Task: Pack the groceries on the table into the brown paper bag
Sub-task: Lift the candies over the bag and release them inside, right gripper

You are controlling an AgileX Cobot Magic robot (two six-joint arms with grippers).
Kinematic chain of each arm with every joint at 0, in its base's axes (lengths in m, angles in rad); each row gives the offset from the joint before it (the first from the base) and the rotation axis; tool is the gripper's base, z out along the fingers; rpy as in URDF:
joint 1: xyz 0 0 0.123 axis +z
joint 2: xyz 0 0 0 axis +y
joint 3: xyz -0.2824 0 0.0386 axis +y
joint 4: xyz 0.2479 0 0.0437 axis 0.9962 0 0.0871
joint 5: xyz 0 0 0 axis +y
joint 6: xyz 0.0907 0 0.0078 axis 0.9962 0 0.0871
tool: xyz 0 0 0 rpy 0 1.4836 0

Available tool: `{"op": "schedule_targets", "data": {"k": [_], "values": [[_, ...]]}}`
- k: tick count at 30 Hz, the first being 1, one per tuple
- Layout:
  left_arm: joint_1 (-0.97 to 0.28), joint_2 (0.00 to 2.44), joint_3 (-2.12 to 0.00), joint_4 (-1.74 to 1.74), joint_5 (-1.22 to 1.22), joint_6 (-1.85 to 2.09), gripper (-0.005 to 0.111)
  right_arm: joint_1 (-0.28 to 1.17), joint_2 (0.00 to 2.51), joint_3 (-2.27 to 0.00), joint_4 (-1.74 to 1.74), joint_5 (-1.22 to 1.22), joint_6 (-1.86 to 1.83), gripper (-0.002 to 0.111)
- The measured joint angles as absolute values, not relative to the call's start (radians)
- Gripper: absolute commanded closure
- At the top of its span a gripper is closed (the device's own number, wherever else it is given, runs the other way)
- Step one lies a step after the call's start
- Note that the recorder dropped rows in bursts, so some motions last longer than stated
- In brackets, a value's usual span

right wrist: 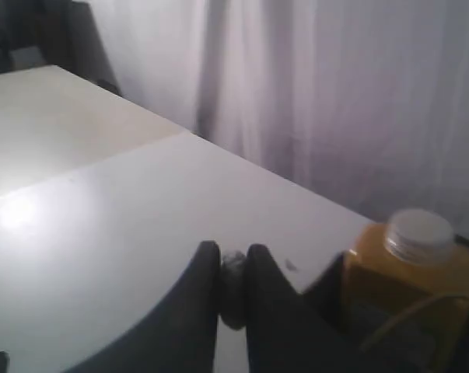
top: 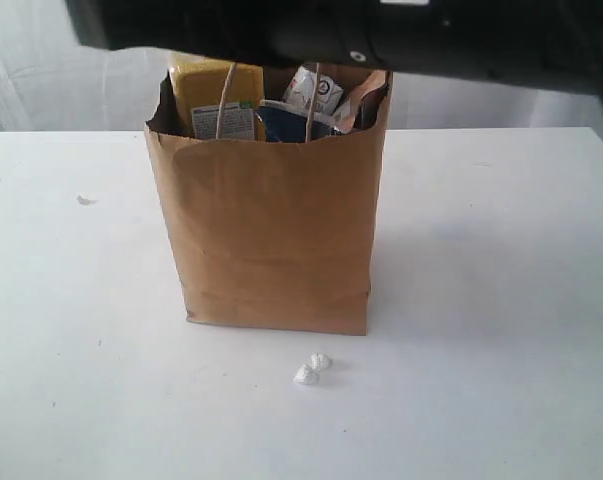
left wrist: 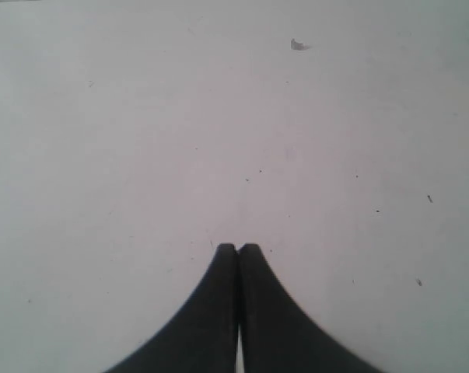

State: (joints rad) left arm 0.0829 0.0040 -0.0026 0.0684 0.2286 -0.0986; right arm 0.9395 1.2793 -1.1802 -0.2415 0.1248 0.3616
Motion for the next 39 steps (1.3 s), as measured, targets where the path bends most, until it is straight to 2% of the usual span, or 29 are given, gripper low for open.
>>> {"op": "schedule_targets", "data": {"k": [3,12,20,24,35,39], "values": [[0.083,0.004,-0.003,0.068,0.229,-0.099,0.107,0.889,1.343,-1.228,-0.242,0.170,0.389,0.108],[0.083,0.004,-0.003,0.068,0.229,-0.099,0.107,0.877,1.522,-1.329,-0.242,0.180,0.399,0.108],[0.083,0.004,-0.003,0.068,0.229,-0.099,0.107,0.877,1.585,-1.331,-0.250,0.186,0.399,0.093],[0.083,0.004,-0.003,0.068,0.229,-0.099,0.107,0.877,1.585,-1.333,-0.261,0.186,0.399,0.089],[0.083,0.004,-0.003,0.068,0.229,-0.099,0.107,0.877,1.549,-1.333,-0.268,0.226,0.399,0.089],[0.083,0.004,-0.003,0.068,0.229,-0.099,0.107,0.877,1.445,-1.333,-0.268,0.396,0.385,0.108]]}}
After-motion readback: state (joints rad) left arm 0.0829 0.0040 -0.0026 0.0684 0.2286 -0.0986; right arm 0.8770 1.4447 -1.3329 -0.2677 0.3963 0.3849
